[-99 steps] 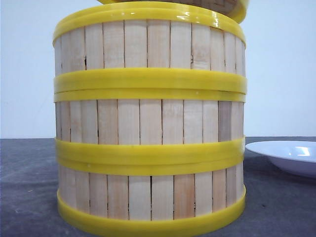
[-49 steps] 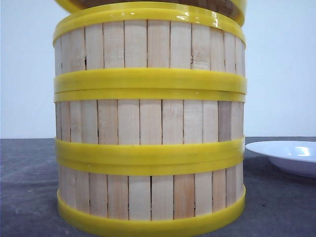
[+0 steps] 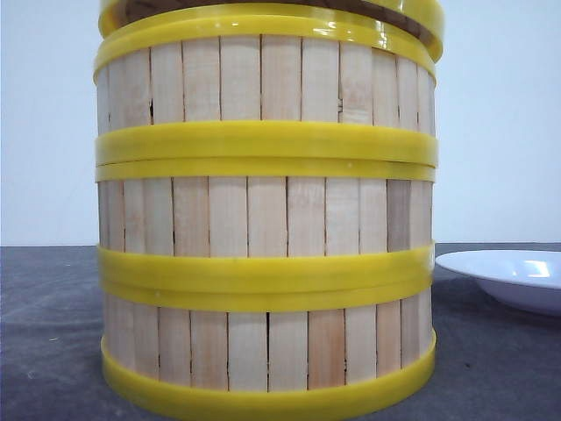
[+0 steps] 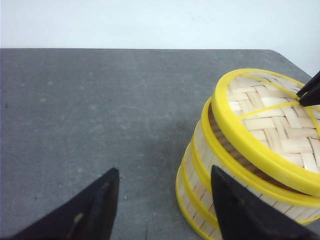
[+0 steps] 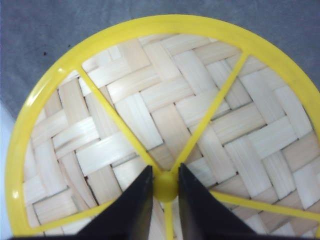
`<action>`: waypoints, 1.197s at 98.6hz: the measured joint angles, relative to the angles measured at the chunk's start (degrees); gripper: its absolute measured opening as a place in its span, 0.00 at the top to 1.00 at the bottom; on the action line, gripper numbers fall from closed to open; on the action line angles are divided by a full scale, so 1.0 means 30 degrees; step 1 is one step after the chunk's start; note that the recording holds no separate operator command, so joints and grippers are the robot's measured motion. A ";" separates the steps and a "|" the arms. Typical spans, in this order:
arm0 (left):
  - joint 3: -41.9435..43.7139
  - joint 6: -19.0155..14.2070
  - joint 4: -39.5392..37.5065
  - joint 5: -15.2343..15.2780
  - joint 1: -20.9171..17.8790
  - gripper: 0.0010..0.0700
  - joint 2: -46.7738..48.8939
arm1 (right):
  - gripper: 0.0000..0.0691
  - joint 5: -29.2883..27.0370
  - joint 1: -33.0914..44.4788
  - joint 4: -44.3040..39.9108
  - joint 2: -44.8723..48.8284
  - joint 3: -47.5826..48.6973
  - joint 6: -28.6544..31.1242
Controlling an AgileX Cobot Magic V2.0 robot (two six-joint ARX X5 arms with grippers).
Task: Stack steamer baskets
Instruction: 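Lower the lid onto the top basket and open the right gripper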
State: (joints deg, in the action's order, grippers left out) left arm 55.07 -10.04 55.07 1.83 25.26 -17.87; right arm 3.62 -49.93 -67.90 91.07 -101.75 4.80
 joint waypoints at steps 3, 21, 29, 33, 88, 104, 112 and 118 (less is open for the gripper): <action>0.0000 0.0000 0.0000 0.0000 0.0000 0.51 0.0000 | 0.92 0.0007 -0.0007 0.0000 0.0117 0.0000 -0.0007; 0.0000 0.0000 0.0000 0.0000 0.0000 0.51 0.0000 | 0.92 -0.0080 -0.0095 0.0131 0.0801 0.0000 -0.0044; 0.0000 0.0000 0.0000 0.0007 0.0000 0.51 0.0000 | 0.92 -0.0080 -0.0095 0.0211 0.0867 0.0000 -0.0044; 0.0000 0.0000 0.0007 0.0000 0.0000 0.51 0.0000 | 0.92 -0.0080 -0.0095 0.0233 0.0867 0.0000 -0.0044; 0.0000 0.0022 0.0007 0.0000 0.0000 0.51 0.0000 | 0.37 -0.0372 -0.0102 0.0831 0.1013 -0.0058 -0.0328; 0.0000 0.0029 0.0007 0.0000 0.0000 0.51 0.0000 | 0.35 -0.1953 -0.0102 0.0976 0.0146 -0.0583 -0.0525; 0.0000 0.0029 0.0000 0.0000 0.0000 0.51 0.0000 | 0.35 -0.2790 -0.0102 0.1129 -0.1056 -0.0962 -0.0532; 0.0000 0.0029 0.0000 0.0000 0.0000 0.51 0.0000 | 0.35 -0.3351 -0.0102 0.1319 -0.2215 -0.1100 -0.0532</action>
State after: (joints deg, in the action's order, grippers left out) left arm 55.07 -9.96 55.07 1.83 25.26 -17.87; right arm -6.44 -50.24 -63.94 84.42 -105.06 3.20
